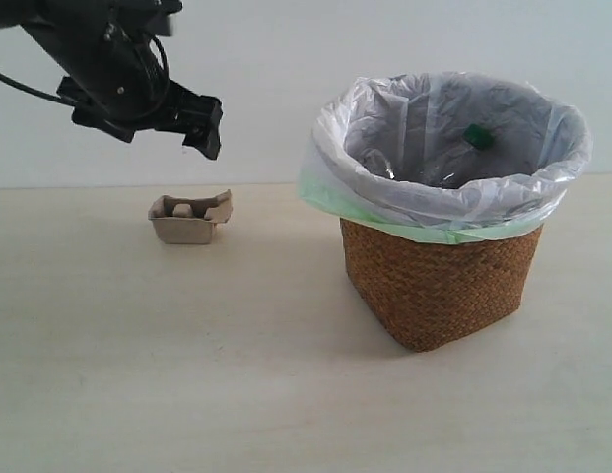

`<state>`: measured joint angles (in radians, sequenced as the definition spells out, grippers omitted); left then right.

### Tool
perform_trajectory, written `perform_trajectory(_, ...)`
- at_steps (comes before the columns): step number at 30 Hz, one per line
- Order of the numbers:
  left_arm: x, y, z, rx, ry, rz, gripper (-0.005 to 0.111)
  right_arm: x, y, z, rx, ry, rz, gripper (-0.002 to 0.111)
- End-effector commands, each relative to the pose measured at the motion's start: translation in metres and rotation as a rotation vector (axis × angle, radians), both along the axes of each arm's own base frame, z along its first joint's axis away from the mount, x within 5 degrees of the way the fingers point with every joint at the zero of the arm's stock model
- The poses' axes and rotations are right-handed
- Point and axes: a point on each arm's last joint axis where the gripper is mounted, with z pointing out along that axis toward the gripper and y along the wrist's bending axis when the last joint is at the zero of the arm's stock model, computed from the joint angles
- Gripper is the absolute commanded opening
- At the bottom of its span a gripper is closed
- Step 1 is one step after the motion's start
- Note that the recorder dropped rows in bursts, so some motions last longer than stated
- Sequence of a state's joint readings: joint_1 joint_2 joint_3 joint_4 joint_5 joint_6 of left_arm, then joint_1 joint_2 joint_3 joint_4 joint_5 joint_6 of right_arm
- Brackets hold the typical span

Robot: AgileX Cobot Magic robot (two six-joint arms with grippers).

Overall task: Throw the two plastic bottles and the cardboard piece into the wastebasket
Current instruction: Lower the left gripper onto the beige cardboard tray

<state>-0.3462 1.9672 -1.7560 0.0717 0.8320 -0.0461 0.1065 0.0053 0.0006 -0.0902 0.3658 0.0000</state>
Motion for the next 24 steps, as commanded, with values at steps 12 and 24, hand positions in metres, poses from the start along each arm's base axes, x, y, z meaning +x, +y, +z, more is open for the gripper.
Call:
perform_trajectory(12, 0.057, 0.036, -0.101, -0.043, 0.006, 0.139, 0.108, 0.000, 0.000, 0.001, 0.003, -0.010, -0.005, 0.000)
perform_trajectory(24, 0.064, 0.023, -0.109, -0.106, -0.063, -0.050, 0.108, 0.000, 0.000, 0.001, 0.003, -0.010, -0.005, 0.000)
